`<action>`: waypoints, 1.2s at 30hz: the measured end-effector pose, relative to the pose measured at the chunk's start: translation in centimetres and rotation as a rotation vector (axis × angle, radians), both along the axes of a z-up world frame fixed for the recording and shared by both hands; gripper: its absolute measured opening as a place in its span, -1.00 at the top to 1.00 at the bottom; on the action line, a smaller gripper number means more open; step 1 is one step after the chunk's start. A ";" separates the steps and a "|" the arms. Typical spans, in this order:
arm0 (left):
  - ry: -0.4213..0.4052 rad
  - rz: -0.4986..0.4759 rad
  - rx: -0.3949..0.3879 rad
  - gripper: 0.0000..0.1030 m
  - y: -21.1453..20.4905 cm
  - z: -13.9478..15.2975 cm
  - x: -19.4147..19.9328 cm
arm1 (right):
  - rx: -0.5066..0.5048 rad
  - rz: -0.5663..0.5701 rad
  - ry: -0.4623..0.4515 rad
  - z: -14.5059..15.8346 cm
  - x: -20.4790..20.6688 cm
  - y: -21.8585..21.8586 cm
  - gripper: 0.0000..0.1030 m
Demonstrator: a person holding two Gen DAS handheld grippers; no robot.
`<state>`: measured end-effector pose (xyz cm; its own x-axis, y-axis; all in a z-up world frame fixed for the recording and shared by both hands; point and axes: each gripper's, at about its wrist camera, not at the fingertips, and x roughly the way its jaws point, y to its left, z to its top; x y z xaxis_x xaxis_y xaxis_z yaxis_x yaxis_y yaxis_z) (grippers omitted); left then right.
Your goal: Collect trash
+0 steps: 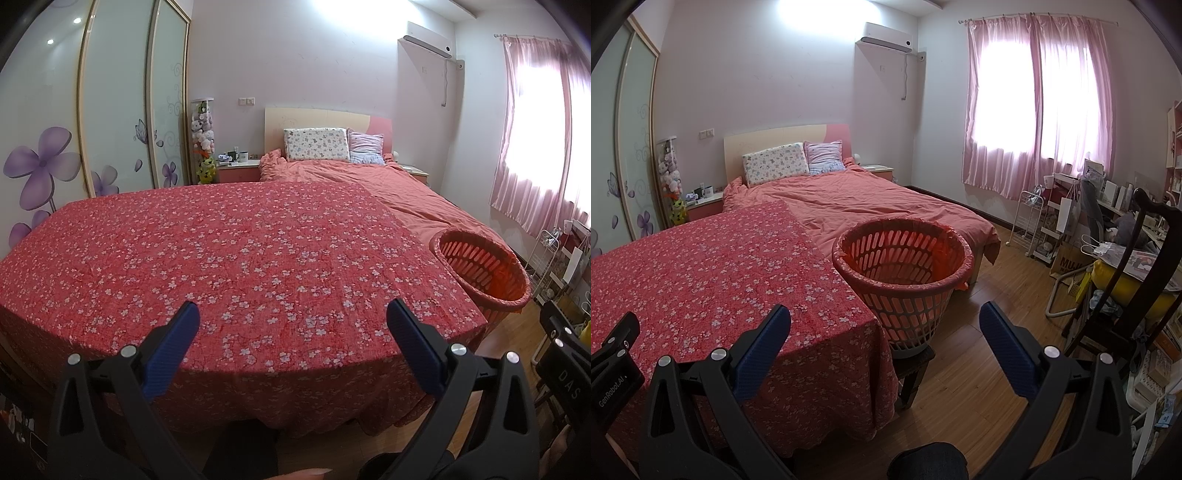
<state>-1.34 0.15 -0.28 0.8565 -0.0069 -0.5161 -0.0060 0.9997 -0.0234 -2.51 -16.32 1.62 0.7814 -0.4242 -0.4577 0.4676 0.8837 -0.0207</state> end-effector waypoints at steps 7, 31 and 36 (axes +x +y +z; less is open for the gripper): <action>0.000 0.000 0.000 -0.92 0.0 0.0 0.0 | 0.000 0.000 0.000 0.0 0.0 0.0 -0.96; -0.003 0.003 0.005 -0.92 0.1 0.0 0.0 | 0.001 0.000 0.000 0.1 0.0 -0.1 -0.96; -0.002 0.005 0.008 -0.92 0.2 0.0 0.0 | 0.000 0.000 -0.001 0.1 0.0 0.0 -0.96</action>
